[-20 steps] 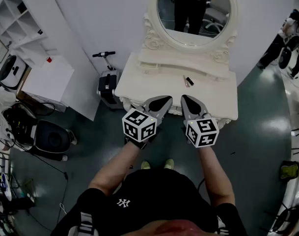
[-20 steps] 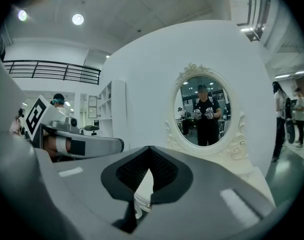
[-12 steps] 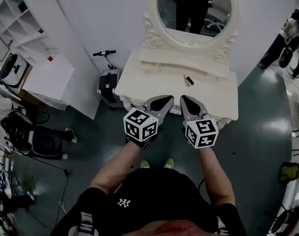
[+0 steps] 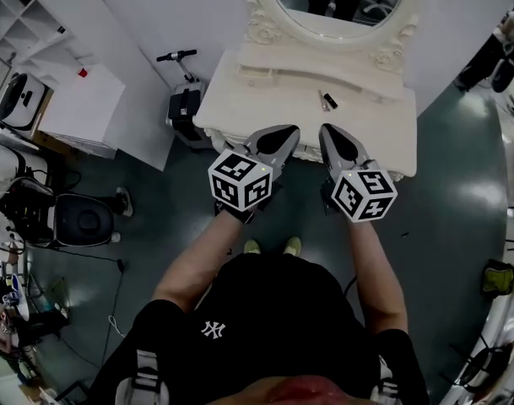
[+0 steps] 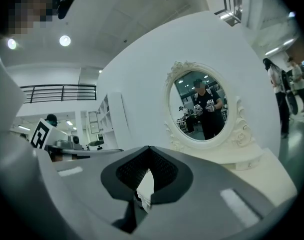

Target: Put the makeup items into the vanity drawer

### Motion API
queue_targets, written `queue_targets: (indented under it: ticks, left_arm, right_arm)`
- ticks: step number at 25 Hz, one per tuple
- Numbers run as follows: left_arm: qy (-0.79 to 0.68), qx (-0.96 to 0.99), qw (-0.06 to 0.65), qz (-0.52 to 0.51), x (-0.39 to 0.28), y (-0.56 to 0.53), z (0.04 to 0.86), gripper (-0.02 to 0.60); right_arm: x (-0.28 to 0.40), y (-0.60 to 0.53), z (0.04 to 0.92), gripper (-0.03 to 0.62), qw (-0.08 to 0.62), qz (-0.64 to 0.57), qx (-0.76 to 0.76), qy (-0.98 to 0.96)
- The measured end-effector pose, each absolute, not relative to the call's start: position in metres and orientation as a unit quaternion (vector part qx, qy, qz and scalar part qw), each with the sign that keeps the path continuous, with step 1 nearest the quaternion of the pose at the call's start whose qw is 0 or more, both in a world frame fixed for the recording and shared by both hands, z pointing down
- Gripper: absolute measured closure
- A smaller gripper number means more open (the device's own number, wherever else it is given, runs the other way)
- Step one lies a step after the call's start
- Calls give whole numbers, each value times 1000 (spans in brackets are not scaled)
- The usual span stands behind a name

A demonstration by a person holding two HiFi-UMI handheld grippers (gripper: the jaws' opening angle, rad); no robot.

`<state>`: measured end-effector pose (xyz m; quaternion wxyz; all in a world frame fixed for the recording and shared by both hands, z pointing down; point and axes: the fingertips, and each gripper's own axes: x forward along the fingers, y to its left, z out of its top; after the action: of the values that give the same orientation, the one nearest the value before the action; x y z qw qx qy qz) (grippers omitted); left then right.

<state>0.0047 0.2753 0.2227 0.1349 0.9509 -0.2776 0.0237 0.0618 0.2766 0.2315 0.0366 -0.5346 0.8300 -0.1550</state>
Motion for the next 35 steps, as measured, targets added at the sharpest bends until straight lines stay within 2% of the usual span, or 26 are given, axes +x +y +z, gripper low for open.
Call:
queue_targets:
  ticks: [5,20,35]
  left_arm:
    - [-284,948,144,29,12,271,238,581]
    - [-314,937,152,35,12,227,252,581]
    - [-250,951,173,59,33,139,301,581]
  right_arm:
    - [62,274,249,571,-2,-132,-529,838]
    - [94,240,275,571,1,-161,-539,826]
    - [93,151,323,571,-45,-187,-582,790]
